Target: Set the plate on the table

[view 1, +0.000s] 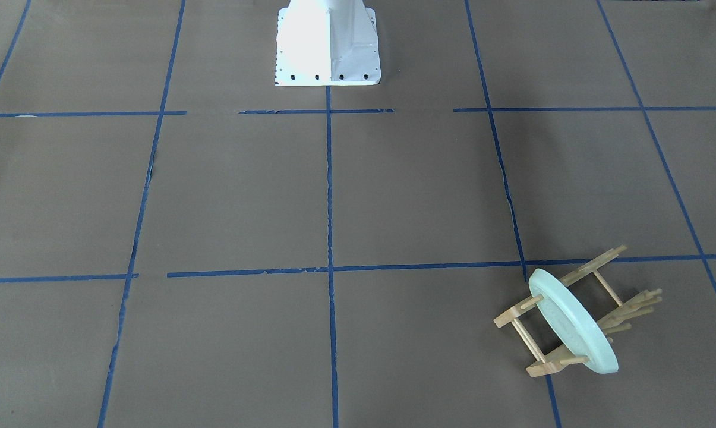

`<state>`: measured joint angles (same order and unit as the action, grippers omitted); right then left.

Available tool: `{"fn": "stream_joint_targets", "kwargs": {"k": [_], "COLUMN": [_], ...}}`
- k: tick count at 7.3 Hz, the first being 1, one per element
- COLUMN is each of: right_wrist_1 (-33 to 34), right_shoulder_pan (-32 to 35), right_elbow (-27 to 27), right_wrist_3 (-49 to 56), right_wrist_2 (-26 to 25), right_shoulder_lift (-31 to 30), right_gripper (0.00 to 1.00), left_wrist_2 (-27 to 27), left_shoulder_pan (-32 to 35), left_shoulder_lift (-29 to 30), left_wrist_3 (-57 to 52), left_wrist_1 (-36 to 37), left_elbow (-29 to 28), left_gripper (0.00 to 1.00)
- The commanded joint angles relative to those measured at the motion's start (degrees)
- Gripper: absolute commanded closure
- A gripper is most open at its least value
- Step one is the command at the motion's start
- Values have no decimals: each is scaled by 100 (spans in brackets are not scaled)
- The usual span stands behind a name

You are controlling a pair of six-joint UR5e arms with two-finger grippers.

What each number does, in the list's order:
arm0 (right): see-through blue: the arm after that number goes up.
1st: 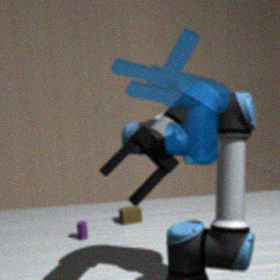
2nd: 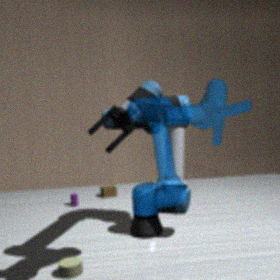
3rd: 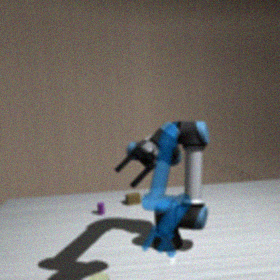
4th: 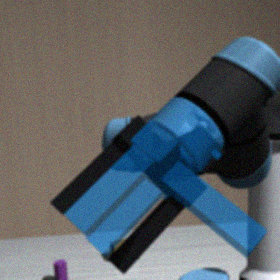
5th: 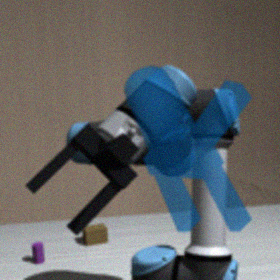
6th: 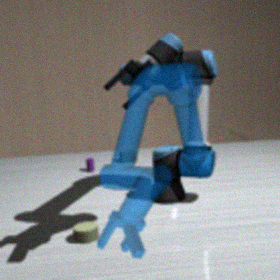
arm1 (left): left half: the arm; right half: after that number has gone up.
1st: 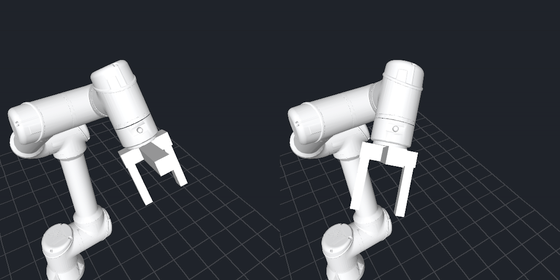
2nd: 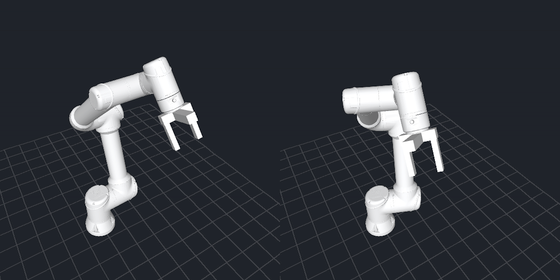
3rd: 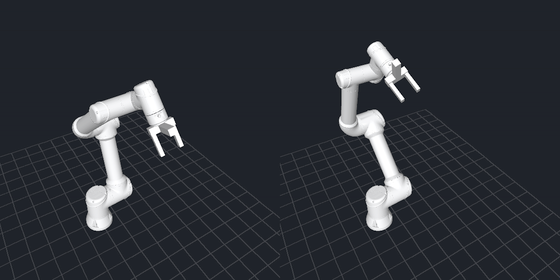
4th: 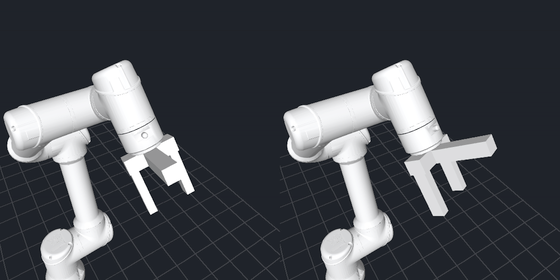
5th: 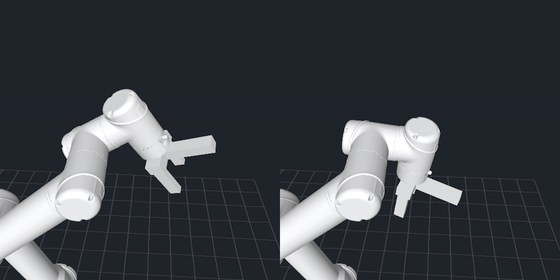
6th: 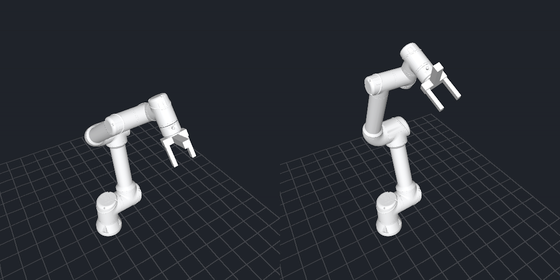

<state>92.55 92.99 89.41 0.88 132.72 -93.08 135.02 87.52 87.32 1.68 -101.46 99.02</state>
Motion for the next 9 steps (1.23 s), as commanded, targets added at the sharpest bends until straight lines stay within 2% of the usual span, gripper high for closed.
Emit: {"fn": "stream_joint_targets", "kwargs": {"k": [1,2,3,4,6,7,8,9], "right_wrist_1": [0,0,0,0,0,0,0,0], "right_shoulder_pan": [0,0,0,0,0,0,0,0], "right_elbow": [6,-3,6,-3,-3,6,-3,6], "right_wrist_3": [0,0,0,0,0,0,0,0], "right_wrist_2": [0,0,0,0,0,0,0,0], "right_shoulder_lift": [0,0,0,0,0,0,0,0], "right_gripper": [0,0,0,0,0,0,0,0], "left_wrist_2": [-341,-832,-593,-399,58,60,42,16], "left_shoulder_pan": [37,176,169,143,46,-285,-897,-1095], "left_shoulder_lift": [423,896,1240,1591,2129,2305,2559,2631], "left_wrist_3": [34,356,2221,3188,4298,4879,5877,7375], "left_wrist_1": [-976,-1216,-1331,-1672,-2296,-2665,-3034,-3299], "left_elbow": [-127,-267,-408,-531,-909,-902,-902,-954], "left_gripper": [0,0,0,0,0,0,0,0]}}
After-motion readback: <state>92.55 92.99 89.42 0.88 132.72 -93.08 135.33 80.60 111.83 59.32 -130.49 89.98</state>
